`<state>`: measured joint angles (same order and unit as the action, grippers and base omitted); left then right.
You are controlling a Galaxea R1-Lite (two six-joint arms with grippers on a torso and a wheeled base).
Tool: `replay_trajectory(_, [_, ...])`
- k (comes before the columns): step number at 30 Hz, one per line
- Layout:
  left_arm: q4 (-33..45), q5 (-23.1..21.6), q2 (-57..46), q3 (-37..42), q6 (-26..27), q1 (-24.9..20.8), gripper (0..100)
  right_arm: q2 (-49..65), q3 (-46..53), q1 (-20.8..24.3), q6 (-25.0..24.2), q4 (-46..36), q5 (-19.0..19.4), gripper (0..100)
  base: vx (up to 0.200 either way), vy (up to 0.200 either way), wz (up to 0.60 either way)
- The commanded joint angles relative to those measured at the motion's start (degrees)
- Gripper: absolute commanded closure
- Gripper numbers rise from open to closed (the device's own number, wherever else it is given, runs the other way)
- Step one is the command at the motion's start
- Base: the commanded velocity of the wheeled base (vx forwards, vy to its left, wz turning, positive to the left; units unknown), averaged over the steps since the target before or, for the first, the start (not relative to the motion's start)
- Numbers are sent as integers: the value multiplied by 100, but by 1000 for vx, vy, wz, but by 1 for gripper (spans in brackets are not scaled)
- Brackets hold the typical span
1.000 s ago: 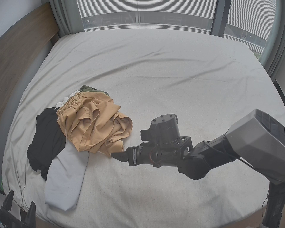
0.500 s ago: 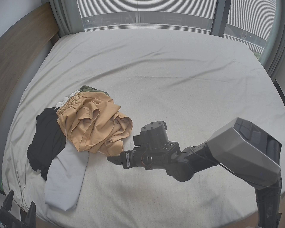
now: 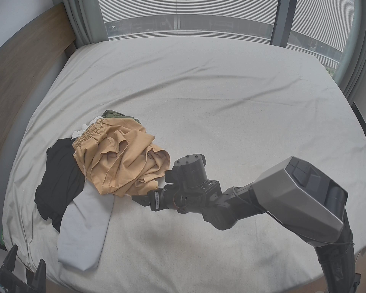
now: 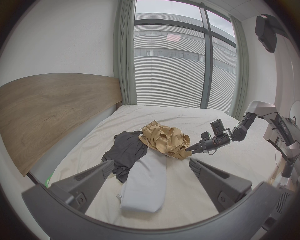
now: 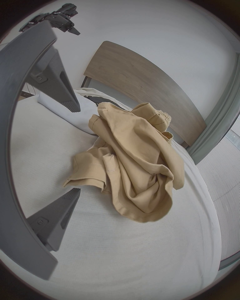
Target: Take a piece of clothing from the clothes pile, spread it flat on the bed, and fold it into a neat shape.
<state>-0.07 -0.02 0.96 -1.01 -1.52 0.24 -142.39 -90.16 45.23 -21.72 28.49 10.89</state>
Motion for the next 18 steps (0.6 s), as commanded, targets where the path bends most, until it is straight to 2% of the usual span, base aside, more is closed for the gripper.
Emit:
replay_trajectory(1, [-1, 2, -88, 101, 3, 2, 0, -211, -168, 4, 1, -10, 1, 0, 0, 0, 0])
replay_trajectory(9, [-1, 2, -88, 101, 3, 2, 0, -237, -204, -5, -7, 8, 1, 0, 0, 0, 0])
replay_trajectory(10, [-1, -6, -88, 101, 3, 2, 0, -272, -204, 4, -7, 16, 1, 100, 0, 0, 0])
replay_trajectory(18, [-1, 2, -88, 101, 3, 2, 0, -448, -309, -14, -25, 51, -157, 100, 0, 0, 0])
